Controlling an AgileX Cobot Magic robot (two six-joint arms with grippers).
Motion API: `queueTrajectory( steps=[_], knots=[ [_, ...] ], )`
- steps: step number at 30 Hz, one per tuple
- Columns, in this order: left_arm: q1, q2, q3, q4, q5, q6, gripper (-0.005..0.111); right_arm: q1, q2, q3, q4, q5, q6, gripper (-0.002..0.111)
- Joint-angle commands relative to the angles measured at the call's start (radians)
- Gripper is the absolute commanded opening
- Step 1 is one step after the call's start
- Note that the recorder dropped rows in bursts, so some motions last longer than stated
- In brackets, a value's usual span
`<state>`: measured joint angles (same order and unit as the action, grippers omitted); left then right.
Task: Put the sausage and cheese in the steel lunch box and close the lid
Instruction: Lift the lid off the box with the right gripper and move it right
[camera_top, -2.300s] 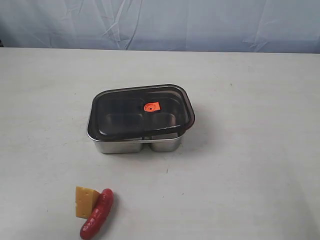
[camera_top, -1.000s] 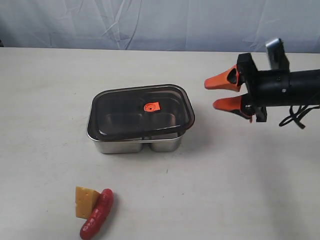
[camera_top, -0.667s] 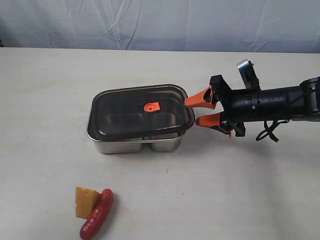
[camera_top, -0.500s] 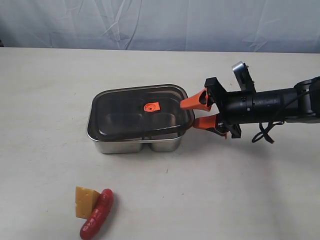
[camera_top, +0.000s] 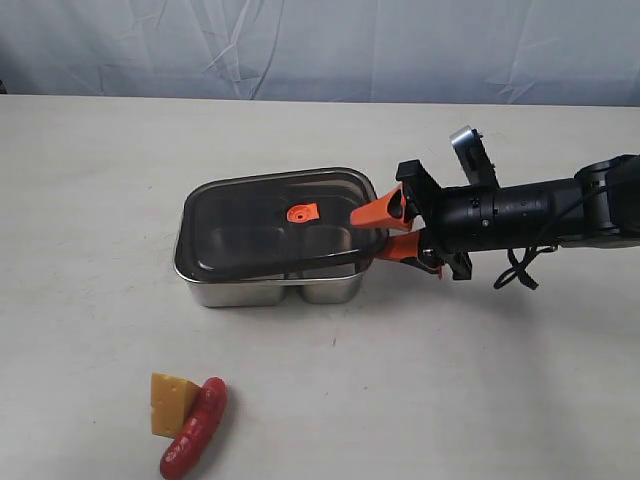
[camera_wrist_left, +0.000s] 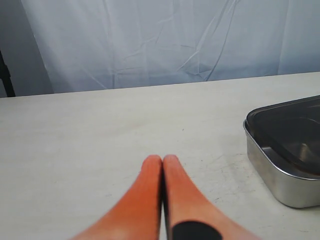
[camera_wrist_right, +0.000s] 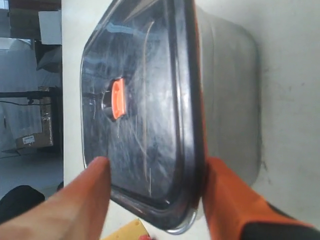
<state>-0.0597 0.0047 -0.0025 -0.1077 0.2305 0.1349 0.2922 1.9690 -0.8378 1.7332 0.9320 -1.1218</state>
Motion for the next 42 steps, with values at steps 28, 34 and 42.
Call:
queueTrajectory(
  steps=[28, 34, 42],
  knots=[
    [-0.005, -0.005, 0.003, -0.030, -0.008, 0.001, 0.000, -0.001, -0.030, -0.008, 0.011, 0.144, -0.038, -0.001],
    [-0.005, -0.005, 0.003, -0.030, -0.008, 0.001, 0.000, -0.001, -0.059, -0.008, 0.011, 0.163, -0.073, -0.001],
    [-0.005, -0.005, 0.003, -0.032, -0.008, 0.001, 0.000, -0.001, -0.114, -0.008, 0.011, 0.163, -0.101, -0.001]
  ],
)
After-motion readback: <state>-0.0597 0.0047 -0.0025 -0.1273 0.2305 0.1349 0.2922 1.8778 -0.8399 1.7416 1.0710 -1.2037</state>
